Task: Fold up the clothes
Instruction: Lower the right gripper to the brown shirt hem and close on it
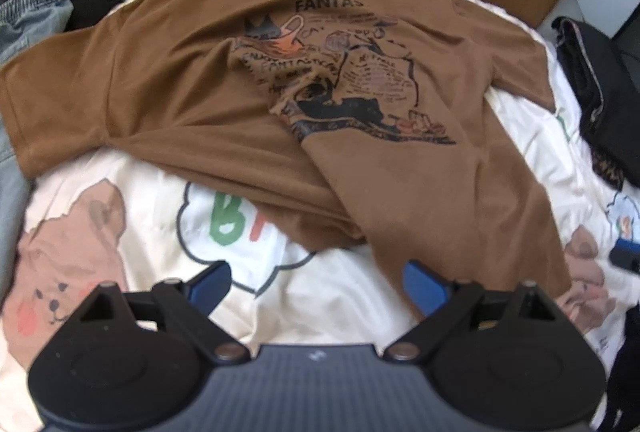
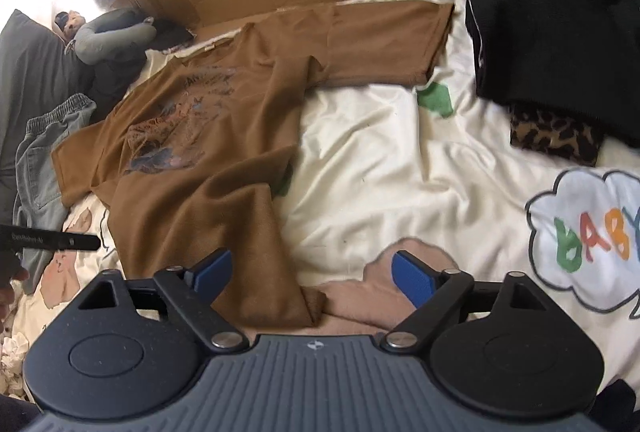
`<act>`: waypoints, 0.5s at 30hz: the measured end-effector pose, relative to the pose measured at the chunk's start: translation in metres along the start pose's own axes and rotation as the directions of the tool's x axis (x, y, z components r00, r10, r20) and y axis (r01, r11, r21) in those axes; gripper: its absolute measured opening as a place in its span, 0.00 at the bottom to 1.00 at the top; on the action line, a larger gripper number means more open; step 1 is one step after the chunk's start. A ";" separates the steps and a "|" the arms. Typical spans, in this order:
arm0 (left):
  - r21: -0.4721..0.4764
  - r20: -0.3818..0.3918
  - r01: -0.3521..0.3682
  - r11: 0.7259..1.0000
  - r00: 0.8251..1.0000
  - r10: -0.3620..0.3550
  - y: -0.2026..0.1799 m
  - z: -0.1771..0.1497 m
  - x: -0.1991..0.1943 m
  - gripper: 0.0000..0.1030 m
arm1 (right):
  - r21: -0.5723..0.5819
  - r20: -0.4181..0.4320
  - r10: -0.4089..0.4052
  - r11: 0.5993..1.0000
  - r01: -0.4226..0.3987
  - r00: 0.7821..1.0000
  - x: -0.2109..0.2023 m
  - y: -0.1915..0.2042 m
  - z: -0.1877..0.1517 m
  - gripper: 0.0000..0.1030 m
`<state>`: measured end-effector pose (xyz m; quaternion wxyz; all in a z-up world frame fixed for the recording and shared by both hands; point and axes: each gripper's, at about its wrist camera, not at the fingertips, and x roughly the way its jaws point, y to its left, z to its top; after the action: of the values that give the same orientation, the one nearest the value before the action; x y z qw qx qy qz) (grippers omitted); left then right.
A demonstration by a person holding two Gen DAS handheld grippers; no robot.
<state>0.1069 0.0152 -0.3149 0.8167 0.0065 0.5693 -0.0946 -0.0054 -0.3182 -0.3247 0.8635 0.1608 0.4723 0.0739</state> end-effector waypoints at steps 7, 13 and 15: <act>0.013 -0.029 0.081 0.997 0.996 -0.080 -0.004 -0.007 0.016 0.86 | -0.063 -0.097 0.045 0.997 -0.052 0.994 0.027 0.015 -0.012 0.85; 0.095 -0.063 0.158 0.983 0.986 -0.152 -0.015 -0.016 0.022 0.86 | -0.115 -0.135 0.060 0.990 -0.076 0.989 0.045 0.026 -0.015 0.70; 0.121 -0.068 0.161 0.979 0.986 -0.154 -0.019 -0.019 0.022 0.86 | -0.136 -0.148 0.051 0.988 -0.071 0.988 0.051 0.028 -0.014 0.70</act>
<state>0.0940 -0.0043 -0.3406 0.7876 0.0158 0.5844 -0.1947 0.0112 -0.2751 -0.3628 0.8336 0.1078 0.5220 0.1451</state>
